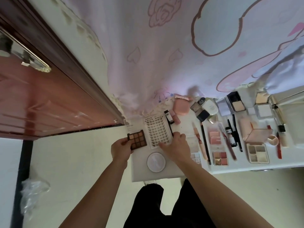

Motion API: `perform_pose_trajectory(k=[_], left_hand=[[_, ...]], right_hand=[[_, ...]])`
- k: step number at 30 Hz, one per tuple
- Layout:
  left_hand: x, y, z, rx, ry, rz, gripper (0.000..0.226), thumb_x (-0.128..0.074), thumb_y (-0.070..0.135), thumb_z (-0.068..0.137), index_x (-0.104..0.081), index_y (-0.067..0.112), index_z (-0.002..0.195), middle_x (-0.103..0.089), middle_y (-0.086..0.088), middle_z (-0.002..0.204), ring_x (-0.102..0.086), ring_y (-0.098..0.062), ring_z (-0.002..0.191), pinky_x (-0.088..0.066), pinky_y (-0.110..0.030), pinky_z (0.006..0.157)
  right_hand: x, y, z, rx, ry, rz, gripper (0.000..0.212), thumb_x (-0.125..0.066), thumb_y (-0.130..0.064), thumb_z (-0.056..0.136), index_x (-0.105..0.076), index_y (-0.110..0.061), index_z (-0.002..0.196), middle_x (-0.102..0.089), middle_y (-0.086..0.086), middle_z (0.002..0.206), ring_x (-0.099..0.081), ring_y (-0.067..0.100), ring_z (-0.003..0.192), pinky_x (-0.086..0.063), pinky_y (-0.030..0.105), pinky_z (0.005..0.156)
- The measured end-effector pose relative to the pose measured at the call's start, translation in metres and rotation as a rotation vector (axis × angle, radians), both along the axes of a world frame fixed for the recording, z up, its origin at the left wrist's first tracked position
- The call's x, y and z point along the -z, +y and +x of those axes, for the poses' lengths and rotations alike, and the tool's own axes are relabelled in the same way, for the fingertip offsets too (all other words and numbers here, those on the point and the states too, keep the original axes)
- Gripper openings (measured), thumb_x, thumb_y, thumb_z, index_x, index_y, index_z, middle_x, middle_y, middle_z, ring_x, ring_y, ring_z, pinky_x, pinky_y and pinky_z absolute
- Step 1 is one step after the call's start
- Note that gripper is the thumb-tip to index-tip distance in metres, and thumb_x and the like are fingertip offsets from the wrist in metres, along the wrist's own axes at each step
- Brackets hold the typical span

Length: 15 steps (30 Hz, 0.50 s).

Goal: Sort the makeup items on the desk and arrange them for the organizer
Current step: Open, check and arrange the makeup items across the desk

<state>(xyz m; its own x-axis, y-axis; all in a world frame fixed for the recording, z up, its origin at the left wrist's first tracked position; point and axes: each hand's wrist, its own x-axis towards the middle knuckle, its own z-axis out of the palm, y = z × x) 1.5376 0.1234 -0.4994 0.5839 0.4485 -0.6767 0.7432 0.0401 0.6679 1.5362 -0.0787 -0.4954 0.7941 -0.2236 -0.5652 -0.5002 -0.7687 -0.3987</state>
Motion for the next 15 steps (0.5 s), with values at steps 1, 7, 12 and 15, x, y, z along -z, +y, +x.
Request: perform_pose_trajectory(k=[1, 7, 12, 15], left_hand=[[0.002, 0.000, 0.001, 0.002, 0.006, 0.019, 0.013, -0.067, 0.007, 0.089, -0.071, 0.016, 0.098, -0.070, 0.000, 0.091, -0.068, -0.022, 0.088, -0.059, -0.040, 0.081], [0.006, -0.002, 0.008, 0.186, 0.072, 0.242, 0.017, -0.063, 0.016, 0.089, -0.078, 0.017, 0.097, -0.072, 0.003, 0.091, -0.065, -0.019, 0.088, -0.043, -0.025, 0.070], [0.012, -0.002, 0.013, 0.245, 0.108, 0.303, 0.020, -0.063, 0.020, 0.089, -0.078, 0.016, 0.101, -0.074, 0.000, 0.098, -0.067, -0.022, 0.093, -0.045, -0.027, 0.069], [0.013, -0.005, 0.015, 0.270, 0.082, 0.355, 0.020, -0.063, 0.020, 0.090, -0.075, 0.014, 0.105, -0.072, 0.000, 0.102, -0.065, -0.022, 0.095, -0.048, -0.029, 0.077]], right_hand=[[0.000, 0.000, 0.001, 0.004, 0.008, -0.009, 0.071, -0.073, -0.057, 0.077, -0.043, -0.013, 0.124, -0.047, 0.006, 0.118, -0.057, 0.029, 0.109, -0.051, 0.042, 0.087], [0.000, -0.005, 0.005, 0.123, 0.038, 0.115, 0.075, -0.082, -0.049, 0.073, -0.043, -0.016, 0.127, -0.049, 0.003, 0.117, -0.055, 0.021, 0.105, -0.046, 0.034, 0.084], [0.003, -0.012, 0.007, 0.214, 0.027, 0.197, 0.069, -0.084, -0.042, 0.075, -0.046, -0.015, 0.126, -0.058, 0.004, 0.116, -0.057, 0.019, 0.101, -0.049, 0.032, 0.081], [0.002, -0.018, 0.008, 0.190, 0.054, 0.185, 0.056, -0.079, -0.043, 0.081, -0.049, -0.016, 0.119, -0.058, -0.001, 0.104, -0.057, 0.017, 0.094, -0.049, 0.031, 0.075]])
